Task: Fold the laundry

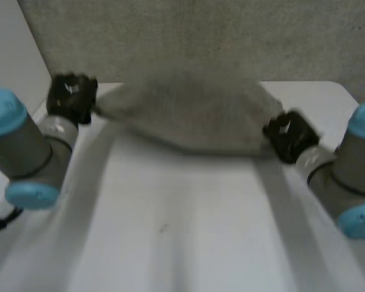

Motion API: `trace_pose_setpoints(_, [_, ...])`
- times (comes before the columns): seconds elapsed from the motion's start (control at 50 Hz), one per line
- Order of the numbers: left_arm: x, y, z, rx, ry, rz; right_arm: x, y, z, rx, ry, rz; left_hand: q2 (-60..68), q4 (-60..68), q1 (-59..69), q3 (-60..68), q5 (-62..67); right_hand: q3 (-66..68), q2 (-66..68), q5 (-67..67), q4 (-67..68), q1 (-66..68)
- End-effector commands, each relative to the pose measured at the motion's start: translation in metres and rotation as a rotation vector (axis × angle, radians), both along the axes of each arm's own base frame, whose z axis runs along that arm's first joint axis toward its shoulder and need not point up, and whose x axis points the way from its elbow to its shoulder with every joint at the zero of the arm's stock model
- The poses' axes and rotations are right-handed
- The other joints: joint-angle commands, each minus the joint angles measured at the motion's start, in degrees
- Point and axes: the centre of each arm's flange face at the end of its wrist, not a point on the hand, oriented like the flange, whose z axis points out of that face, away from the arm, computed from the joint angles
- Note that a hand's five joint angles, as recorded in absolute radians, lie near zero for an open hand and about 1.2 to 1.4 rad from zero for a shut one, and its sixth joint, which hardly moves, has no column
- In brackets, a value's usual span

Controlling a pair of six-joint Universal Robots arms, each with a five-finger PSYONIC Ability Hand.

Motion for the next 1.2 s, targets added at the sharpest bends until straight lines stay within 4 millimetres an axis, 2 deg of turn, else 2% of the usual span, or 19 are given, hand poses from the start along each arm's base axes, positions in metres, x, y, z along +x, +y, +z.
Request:
trace_pose_setpoints(0.02, [0.016, 0.022, -0.053, 0.119, -0.042, 0.01, -0.006, 0.017, -0.057, 0.203, 0.017, 0.007, 10.25, 10.23, 11.32, 10.34, 10.37, 11.97, 12.66, 13.42, 11.61, 24.83])
trace_pose_setpoints(0.08, [0.021, 0.023, -0.055, 0.129, -0.044, 0.024, -0.007, 0.018, -0.056, 0.205, 0.009, -0.003, 10.25, 10.23, 11.32, 10.34, 10.37, 11.97, 12.66, 13.42, 11.61, 24.83])
trace_pose_setpoints(0.12, [0.033, 0.022, -0.051, 0.123, -0.038, 0.056, -0.008, 0.019, -0.046, 0.207, -0.057, -0.024, 10.25, 10.23, 11.32, 10.34, 10.37, -3.21, -2.52, -1.76, -3.57, 9.65])
trace_pose_setpoints(0.14, [0.034, 0.022, -0.051, 0.123, -0.038, 0.056, -0.008, 0.019, -0.046, 0.207, -0.057, -0.024, 10.25, 10.23, 11.32, 10.34, 10.37, -3.28, -2.59, -1.83, -3.63, 9.58])
trace_pose_setpoints(0.18, [0.041, 0.021, -0.045, 0.112, -0.032, 0.078, -0.011, 0.017, -0.032, 0.217, -0.172, -0.067, 10.25, 10.23, 11.32, 10.34, 10.37, -16.66, -15.97, -15.21, -17.01, -3.8])
trace_pose_setpoints(0.2, [0.041, 0.021, -0.045, 0.112, -0.032, 0.078, -0.011, 0.017, -0.032, 0.217, -0.172, -0.067, 10.25, 10.23, 11.32, 10.34, 10.37, -16.74, -16.05, -15.28, -17.09, -3.87])
trace_pose_setpoints(0.22, [0.043, 0.021, -0.045, 0.114, -0.031, 0.081, -0.017, 0.013, -0.028, 0.23, -0.231, -0.103, 10.25, 10.23, 11.32, 10.34, 10.37, -24.23, -23.54, -22.78, -24.59, -11.37])
trace_pose_setpoints(0.24, [0.043, 0.022, -0.046, 0.115, -0.031, 0.081, -0.025, 0.007, -0.025, 0.245, -0.287, -0.146, 10.25, 10.23, 11.32, 10.34, 10.37, -26.97, -26.28, -25.52, -27.33, -14.11])
trace_pose_setpoints(0.3, [0.042, 0.024, -0.047, 0.12, -0.031, 0.078, -0.032, 0.002, -0.025, 0.261, -0.335, -0.182, 10.25, 10.23, 11.32, 10.34, 10.37, -28.68, -27.99, -27.23, -29.03, -15.82])
trace_pose_setpoints(0.34, [0.042, 0.026, -0.046, 0.12, -0.031, 0.076, -0.041, -0.005, -0.025, 0.285, -0.399, -0.225, 10.25, 10.23, 11.32, 10.34, 10.37, -36.72, -36.03, -35.27, -37.07, -23.86])
trace_pose_setpoints(0.46, [0.041, 0.031, -0.041, 0.11, -0.027, 0.068, -0.051, -0.007, -0.032, 0.329, -0.388, -0.259, 10.25, 10.23, 11.32, 10.34, 10.37, -37.77, -37.07, -36.31, -38.12, -24.9])
trace_pose_setpoints(0.5, [0.039, 0.033, -0.04, 0.109, -0.027, 0.062, -0.064, -0.007, -0.038, 0.368, -0.343, -0.293, 10.25, 10.23, 11.32, 10.34, 10.37, -37.26, -36.57, -35.81, -37.62, -24.4])
trace_pose_setpoints(0.56, [0.039, 0.035, -0.041, 0.113, -0.029, 0.061, -0.071, -0.003, -0.041, 0.409, -0.306, -0.304, 10.25, 10.23, 11.32, 10.34, 10.37, -37.09, -36.4, -35.64, -37.45, -24.23])
trace_pose_setpoints(0.72, [0.039, 0.035, -0.041, 0.112, -0.028, 0.062, -0.076, 0.008, -0.043, 0.484, -0.322, -0.253, 10.25, 10.23, 11.32, 10.34, 10.37, -36.25, -35.56, -34.8, -36.6, -23.39])
trace_pose_setpoints(0.86, [0.04, 0.034, -0.04, 0.11, -0.026, 0.064, -0.076, 0.012, -0.042, 0.482, -0.339, -0.225, 10.25, 10.23, 11.32, 10.34, 10.37, -32.23, -31.54, -30.78, -32.59, -19.37])
trace_pose_setpoints(1.06, [0.039, 0.035, -0.041, 0.111, -0.028, 0.061, -0.074, 0.0, -0.055, 0.393, -0.316, -0.19, 10.25, 10.23, 11.32, 10.34, 10.37, -23.31, -22.62, -21.86, -23.66, -10.45])
trace_pose_setpoints(1.2, [0.039, 0.035, -0.041, 0.111, -0.028, 0.062, -0.073, -0.005, -0.063, 0.384, -0.28, -0.181, 10.25, 10.23, 11.32, 10.34, 10.37, -21.79, -21.09, -20.33, -22.14, -8.92])
